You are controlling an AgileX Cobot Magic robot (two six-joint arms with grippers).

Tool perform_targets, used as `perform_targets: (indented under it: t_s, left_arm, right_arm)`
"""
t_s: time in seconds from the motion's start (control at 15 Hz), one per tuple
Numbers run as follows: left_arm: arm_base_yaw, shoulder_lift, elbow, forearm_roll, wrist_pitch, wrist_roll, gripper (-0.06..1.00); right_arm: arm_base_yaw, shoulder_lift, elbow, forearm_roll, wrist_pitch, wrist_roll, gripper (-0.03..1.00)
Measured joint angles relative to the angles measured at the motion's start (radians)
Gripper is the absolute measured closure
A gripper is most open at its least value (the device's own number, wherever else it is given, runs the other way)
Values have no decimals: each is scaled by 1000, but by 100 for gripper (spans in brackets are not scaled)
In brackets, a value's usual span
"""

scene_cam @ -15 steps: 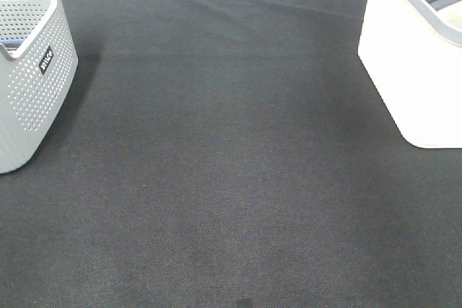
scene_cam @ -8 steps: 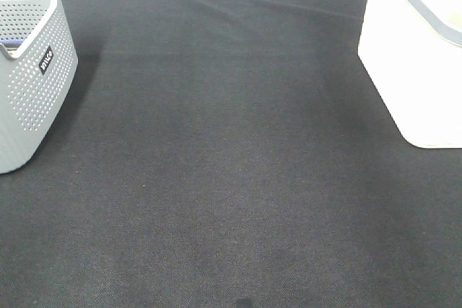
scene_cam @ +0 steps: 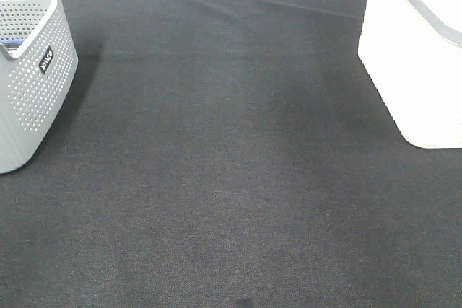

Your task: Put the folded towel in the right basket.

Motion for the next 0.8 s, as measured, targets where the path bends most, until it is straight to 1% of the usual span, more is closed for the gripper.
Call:
perform_targets:
  t_s: [0.13,0.33,0.47,0.53,0.67,0.8]
  left_arm:
    - [0,0,0,0,0,0,-3]
    - [0,0,0,0,0,0,-3]
    - [0,0,0,0,0,0,-3]
    - [0,0,0,0,0,0,-3]
    - [0,0,0,0,0,0,-3]
    - [0,0,0,0,0,0,-3]
  right_arm:
    - [6,-94,121,-7,0,10,22]
    - [6,-292,403,-37,-2,10,22]
    - [6,-446,648,-66,-2,10,22]
    - [6,-565,814,-75,-2,10,22]
    - [6,-725,1072,-78,-2,10,22]
    - [6,-878,1288,-78,-3,10,22]
